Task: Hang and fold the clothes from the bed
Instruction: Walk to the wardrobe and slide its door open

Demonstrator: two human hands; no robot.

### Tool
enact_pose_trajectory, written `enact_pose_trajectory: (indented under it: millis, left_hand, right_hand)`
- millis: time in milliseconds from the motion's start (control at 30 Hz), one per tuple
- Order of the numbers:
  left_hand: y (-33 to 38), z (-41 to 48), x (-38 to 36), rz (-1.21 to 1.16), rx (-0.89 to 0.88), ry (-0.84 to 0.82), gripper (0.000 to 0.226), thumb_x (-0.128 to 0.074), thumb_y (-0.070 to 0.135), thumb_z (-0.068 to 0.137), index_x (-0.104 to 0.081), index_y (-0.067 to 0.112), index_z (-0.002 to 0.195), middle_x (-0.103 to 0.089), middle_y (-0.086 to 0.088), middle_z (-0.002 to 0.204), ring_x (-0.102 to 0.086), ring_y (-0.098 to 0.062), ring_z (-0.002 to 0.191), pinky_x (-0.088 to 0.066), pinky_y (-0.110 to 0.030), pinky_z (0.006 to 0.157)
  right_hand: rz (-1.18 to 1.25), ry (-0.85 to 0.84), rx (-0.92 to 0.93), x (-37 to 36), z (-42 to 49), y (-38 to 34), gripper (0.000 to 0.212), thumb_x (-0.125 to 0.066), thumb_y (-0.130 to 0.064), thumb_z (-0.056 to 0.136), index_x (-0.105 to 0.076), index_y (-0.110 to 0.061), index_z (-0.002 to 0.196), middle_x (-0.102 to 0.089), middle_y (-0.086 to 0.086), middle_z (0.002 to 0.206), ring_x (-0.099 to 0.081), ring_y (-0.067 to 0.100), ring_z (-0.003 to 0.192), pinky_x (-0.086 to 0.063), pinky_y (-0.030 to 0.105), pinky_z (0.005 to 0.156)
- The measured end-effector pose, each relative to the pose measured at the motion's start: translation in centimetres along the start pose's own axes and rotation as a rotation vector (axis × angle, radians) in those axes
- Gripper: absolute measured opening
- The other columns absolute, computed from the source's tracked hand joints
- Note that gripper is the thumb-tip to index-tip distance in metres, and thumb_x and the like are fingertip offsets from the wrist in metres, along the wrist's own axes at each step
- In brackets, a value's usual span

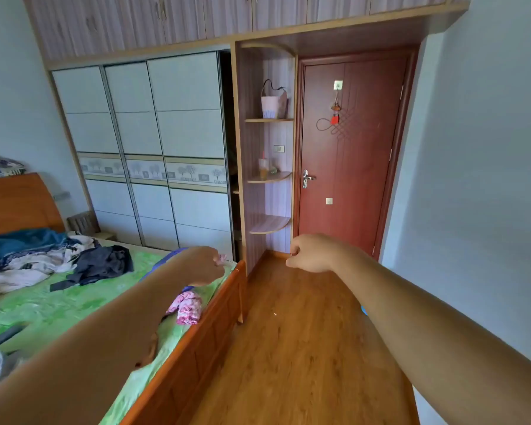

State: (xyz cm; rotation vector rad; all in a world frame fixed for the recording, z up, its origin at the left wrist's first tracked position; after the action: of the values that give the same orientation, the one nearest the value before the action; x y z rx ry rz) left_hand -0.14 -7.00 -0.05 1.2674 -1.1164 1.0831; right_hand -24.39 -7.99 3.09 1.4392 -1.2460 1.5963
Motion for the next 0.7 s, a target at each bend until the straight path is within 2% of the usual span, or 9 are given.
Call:
enact_pose_trajectory:
  millis: [67, 167, 333, 433, 567, 633, 700]
  left_hand:
    - [-0.1, 1.9, -1.3, -0.007, 0.005, -0.008, 0.041, -0.051, 0.036, 0.097, -0.062, 0.007, 0.123, -0.061, -0.012, 0.130, -0.057, -0.030, 0.117, -0.045, -0.036, 0.097]
    - [-0.2, 5.4, -3.1, 0.027, 0.005, -0.007, 0.046, -0.048, 0.043, 0.098, -0.064, 0.008, 0.122, -0.064, -0.012, 0.124, -0.060, -0.028, 0.114, -0.045, -0.033, 0.093]
    - [-2.5, 14.8, -5.2, -0.006, 0.001, -0.048, 0.049, -0.046, 0.044, 0.100, -0.059, 0.010, 0.132, -0.061, -0.011, 0.134, -0.057, -0.029, 0.122, -0.044, -0.038, 0.103]
    - [-4.2, 20.9, -5.5, 0.023, -0.016, -0.068, 0.048, -0.045, 0.043, 0.098, -0.056, 0.013, 0.135, -0.060, -0.010, 0.133, -0.057, -0.029, 0.120, -0.046, -0.039, 0.097]
    - [-6.4, 28.2, -6.5, 0.005, -0.032, -0.103, 0.040, -0.048, 0.038, 0.094, -0.060, 0.018, 0.126, -0.065, -0.007, 0.118, -0.061, -0.025, 0.102, -0.046, -0.033, 0.078]
    - [-6.8, 31.5, -6.8, -0.001, -0.036, -0.122, 0.042, -0.048, 0.039, 0.091, -0.061, 0.019, 0.125, -0.064, -0.003, 0.110, -0.061, -0.021, 0.094, -0.047, -0.031, 0.075]
    - [-6.9, 35.0, -7.2, 0.000, -0.036, -0.143, 0.043, -0.047, 0.041, 0.089, -0.062, 0.019, 0.123, -0.064, -0.001, 0.108, -0.062, -0.020, 0.096, -0.053, -0.034, 0.080]
  right_hand:
    - [-0.002, -0.033, -0.017, -1.0, 1.9, 0.9, 0.039, -0.055, -0.035, 0.099, -0.065, -0.005, 0.122, -0.065, 0.016, 0.125, -0.064, 0.030, 0.110, -0.053, 0.042, 0.090]
    - [-0.030, -0.081, -0.022, -3.0, 5.6, 2.5, 0.036, -0.054, -0.036, 0.099, -0.065, -0.010, 0.121, -0.065, 0.012, 0.121, -0.064, 0.027, 0.106, -0.052, 0.039, 0.090]
    - [-0.022, -0.085, -0.071, -4.3, 15.0, 5.2, 0.039, -0.055, -0.040, 0.097, -0.064, -0.013, 0.123, -0.064, 0.008, 0.123, -0.062, 0.027, 0.109, -0.052, 0.043, 0.097]
    - [0.003, -0.074, -0.092, -4.1, 20.8, 6.1, 0.042, -0.055, -0.042, 0.097, -0.064, -0.012, 0.124, -0.064, 0.010, 0.127, -0.062, 0.028, 0.113, -0.051, 0.044, 0.098]
    - [0.016, -0.093, -0.116, -4.3, 27.7, 7.4, 0.046, -0.054, -0.045, 0.097, -0.057, -0.021, 0.137, -0.058, 0.002, 0.135, -0.057, 0.024, 0.118, -0.049, 0.038, 0.095]
    - [0.013, -0.102, -0.132, -4.3, 30.8, 8.4, 0.048, -0.054, -0.046, 0.096, -0.056, -0.023, 0.138, -0.058, 0.001, 0.137, -0.056, 0.023, 0.120, -0.049, 0.039, 0.097]
    - [0.006, -0.111, -0.150, -4.1, 33.9, 9.6, 0.048, -0.055, -0.046, 0.096, -0.056, -0.024, 0.138, -0.058, 0.001, 0.138, -0.056, 0.024, 0.121, -0.048, 0.040, 0.099]
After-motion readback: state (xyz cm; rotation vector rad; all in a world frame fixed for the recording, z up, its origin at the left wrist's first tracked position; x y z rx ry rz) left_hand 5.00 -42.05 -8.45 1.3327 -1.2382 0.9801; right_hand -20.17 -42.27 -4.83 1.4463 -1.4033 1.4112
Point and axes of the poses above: each hand's wrist, its own z-axis towards the middle knuckle, its own x-axis out of the back of the hand, y = z × x, the point moved 7 cm from there along z, towards the middle knuckle
